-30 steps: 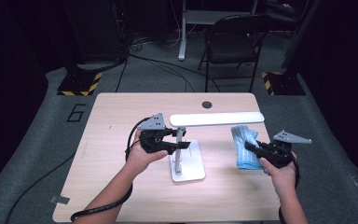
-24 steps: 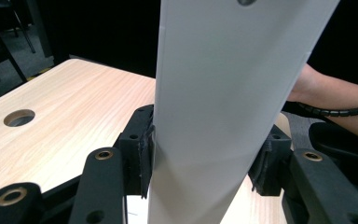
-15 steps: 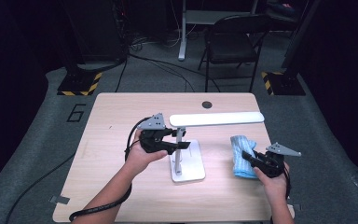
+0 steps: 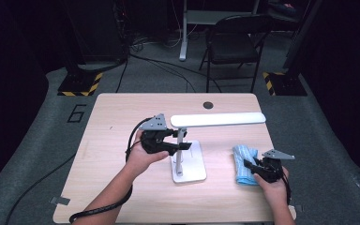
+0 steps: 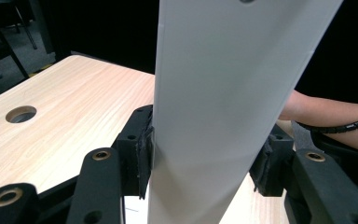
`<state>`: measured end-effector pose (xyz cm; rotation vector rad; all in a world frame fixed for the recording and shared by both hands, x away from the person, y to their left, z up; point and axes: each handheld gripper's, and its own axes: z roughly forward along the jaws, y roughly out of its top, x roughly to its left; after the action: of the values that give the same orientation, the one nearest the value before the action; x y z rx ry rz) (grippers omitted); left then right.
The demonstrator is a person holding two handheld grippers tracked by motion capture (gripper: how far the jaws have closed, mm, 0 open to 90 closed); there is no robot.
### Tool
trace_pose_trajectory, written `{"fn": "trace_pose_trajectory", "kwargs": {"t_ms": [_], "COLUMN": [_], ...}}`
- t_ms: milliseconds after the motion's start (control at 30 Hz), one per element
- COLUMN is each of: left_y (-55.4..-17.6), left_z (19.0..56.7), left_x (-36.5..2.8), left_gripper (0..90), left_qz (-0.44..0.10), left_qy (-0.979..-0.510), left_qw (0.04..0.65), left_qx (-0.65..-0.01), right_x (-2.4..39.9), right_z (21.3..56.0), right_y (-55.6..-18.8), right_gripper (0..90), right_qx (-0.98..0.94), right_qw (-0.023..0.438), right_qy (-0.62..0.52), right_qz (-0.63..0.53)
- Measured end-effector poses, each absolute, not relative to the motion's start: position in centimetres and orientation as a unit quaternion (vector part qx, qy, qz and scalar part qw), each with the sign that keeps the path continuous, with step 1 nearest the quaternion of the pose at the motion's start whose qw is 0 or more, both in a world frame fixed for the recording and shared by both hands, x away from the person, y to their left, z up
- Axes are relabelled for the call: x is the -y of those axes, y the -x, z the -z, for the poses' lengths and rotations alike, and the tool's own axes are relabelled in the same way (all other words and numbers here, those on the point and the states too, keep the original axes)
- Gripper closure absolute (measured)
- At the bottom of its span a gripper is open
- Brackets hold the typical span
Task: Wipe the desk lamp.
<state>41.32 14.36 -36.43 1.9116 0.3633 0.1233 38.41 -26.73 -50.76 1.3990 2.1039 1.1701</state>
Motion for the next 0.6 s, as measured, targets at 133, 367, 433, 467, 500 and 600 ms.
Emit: {"fn": "trace_pose_trajectory", "kwargs": {"t_ms": [133,367,433,467,500,600], "left_y": [-41.27,-41.34,-41.33,-41.33,-41.32,-41.31], "left_z": [36.55,36.51,36.46,36.45,36.46,36.51], "left_x": [-14.42,-14.41,-14.35,-14.34,-14.32,-14.31], "left_gripper": [48.2,47.9,47.9,47.9,47.7,47.4], "left_qz": [-0.051,-0.052,-0.052,-0.051,-0.05,-0.049], "left_qy": [-0.811,-0.815,-0.816,-0.815,-0.814,-0.814], "left_qw": [0.56,0.556,0.555,0.555,0.556,0.557], "left_qx": [-0.158,-0.154,-0.156,-0.158,-0.159,-0.158], "right_x": [26.41,26.07,26.14,26.15,26.22,26.36], "right_z": [51.21,51.63,51.68,51.74,51.74,51.79], "right_y": [-38.64,-38.76,-38.73,-38.76,-38.77,-38.83], "right_gripper": [62.4,62.3,61.8,61.2,60.4,58.2], "right_qx": [-0.752,-0.76,-0.759,-0.755,-0.754,-0.749], "right_qw": [0.179,0.172,0.171,0.172,0.165,0.155], "right_qy": [-0.495,-0.494,-0.495,-0.497,-0.499,-0.504], "right_qz": [-0.397,-0.385,-0.387,-0.391,-0.393,-0.401]}}
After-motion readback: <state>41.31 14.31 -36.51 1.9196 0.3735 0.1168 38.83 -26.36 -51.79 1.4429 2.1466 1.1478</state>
